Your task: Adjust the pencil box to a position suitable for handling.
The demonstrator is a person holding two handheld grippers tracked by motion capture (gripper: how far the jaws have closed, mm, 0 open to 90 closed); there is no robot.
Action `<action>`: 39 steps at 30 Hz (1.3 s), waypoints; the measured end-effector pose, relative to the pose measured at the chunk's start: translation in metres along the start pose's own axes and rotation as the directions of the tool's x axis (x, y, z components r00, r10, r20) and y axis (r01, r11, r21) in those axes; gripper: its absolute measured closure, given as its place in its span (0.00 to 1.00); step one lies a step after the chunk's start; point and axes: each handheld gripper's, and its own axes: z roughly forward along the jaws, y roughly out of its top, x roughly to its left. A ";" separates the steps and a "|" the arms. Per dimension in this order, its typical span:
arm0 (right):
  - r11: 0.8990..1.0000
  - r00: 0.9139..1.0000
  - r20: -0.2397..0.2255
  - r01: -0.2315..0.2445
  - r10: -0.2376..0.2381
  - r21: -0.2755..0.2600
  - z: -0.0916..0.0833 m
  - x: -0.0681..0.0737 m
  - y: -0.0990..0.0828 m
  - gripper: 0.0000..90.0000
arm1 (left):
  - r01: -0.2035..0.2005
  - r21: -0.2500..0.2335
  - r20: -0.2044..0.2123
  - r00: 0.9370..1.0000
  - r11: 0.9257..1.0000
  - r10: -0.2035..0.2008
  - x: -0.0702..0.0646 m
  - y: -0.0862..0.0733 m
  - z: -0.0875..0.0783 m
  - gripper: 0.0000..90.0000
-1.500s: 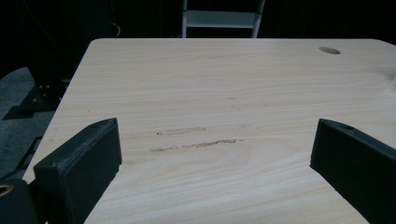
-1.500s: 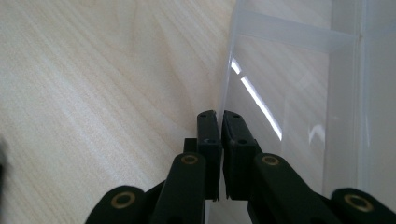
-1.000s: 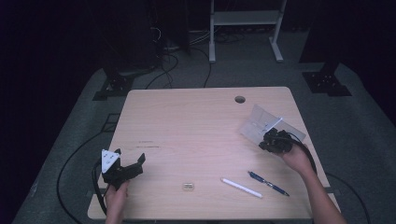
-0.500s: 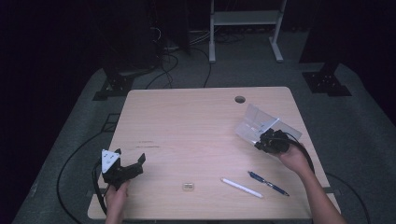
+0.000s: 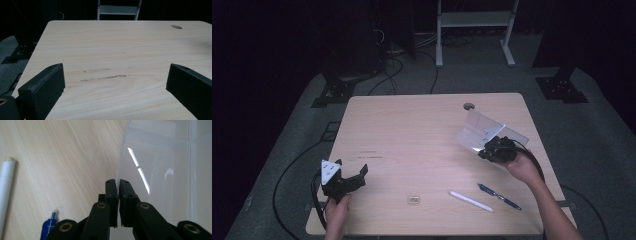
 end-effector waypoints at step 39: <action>0.986 0.984 -0.084 0.152 -0.158 -0.070 0.005 0.031 0.061 0.96 | -0.003 -0.004 -0.017 1.000 1.000 0.003 0.000 0.002 -0.002 0.01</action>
